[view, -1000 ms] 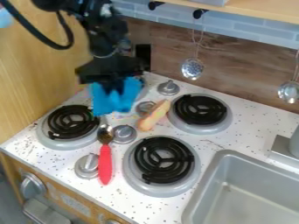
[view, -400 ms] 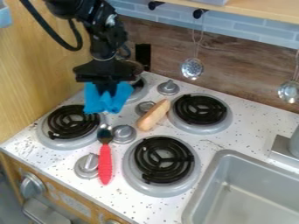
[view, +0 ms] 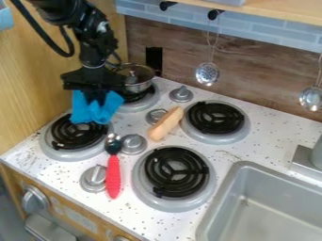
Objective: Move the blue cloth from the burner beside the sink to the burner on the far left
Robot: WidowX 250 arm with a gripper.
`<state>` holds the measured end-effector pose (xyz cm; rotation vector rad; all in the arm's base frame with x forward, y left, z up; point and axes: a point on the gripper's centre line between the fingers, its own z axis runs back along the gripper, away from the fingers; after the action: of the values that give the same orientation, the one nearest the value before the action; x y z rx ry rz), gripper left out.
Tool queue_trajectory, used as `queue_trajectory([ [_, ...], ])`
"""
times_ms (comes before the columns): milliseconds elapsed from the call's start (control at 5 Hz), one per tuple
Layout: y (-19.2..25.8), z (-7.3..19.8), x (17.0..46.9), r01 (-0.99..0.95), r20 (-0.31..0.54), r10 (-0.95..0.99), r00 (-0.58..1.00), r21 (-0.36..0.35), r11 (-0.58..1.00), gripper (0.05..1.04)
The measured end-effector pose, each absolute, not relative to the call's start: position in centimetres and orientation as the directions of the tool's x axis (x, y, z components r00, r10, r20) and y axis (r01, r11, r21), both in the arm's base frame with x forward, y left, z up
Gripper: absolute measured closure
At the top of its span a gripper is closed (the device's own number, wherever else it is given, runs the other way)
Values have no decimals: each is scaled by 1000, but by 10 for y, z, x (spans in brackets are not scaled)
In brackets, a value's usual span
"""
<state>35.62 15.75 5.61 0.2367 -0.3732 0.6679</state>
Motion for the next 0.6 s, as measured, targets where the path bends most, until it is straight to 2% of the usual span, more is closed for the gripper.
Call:
queue_trajectory([
  [200,174,53,354,-679,401,592,699,116,725,966],
  [400,183,39,353,-675,368,592,717,158,721,930],
  [600,192,28,352,-638,353,552,756,206,742,730],
])
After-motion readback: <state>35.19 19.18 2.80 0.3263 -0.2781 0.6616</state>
